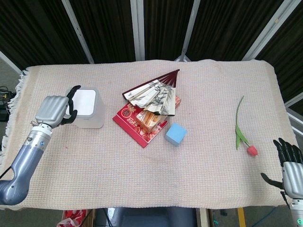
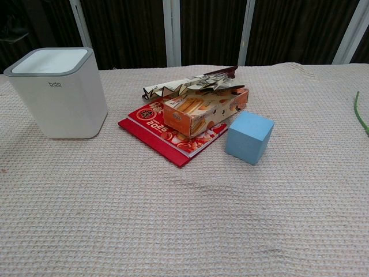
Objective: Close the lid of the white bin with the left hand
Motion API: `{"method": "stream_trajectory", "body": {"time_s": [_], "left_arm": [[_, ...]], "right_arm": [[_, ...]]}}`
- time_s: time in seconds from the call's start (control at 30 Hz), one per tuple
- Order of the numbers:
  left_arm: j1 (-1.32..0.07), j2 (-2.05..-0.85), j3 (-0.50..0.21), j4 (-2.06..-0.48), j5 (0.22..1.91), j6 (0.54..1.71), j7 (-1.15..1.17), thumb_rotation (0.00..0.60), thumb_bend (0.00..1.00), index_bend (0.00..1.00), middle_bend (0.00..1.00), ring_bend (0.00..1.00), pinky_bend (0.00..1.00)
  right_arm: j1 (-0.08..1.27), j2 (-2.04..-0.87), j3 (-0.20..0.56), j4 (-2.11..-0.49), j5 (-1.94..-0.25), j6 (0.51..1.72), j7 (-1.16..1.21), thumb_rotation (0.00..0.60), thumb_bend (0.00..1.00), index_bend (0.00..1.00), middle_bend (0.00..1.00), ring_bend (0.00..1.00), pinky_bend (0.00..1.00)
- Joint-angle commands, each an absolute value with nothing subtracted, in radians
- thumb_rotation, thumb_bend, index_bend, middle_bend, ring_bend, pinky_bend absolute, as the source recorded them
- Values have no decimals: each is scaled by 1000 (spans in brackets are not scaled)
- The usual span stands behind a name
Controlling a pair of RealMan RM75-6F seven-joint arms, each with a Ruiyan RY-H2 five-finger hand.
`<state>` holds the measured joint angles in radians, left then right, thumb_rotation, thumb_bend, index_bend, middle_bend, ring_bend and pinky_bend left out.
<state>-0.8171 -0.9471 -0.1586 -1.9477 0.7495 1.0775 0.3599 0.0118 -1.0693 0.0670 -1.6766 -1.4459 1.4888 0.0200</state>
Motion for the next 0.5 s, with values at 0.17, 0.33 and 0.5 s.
{"method": "stream_trajectory", "body": {"time_s": [0.17, 0.33, 0.5], "left_arm": [[-525, -1017, -11, -1904, 1132, 1390, 201, 600, 157, 0, 0, 0, 9], [-392, -1070, 82, -1803, 1259, 1489, 142, 600, 106, 0, 0, 0, 0], [-290, -1085, 154, -1736, 1375, 1575, 114, 600, 105, 0, 0, 0, 0]], "right_arm": [[10, -1067, 68, -1671, -1443, 1492, 8, 600, 194, 0, 0, 0, 0], [9, -1067, 66, -1669, -1452, 1499, -8, 600, 195, 0, 0, 0, 0], [8, -1073, 64, -1660, -1466, 1511, -30, 600, 194, 0, 0, 0, 0]]}}
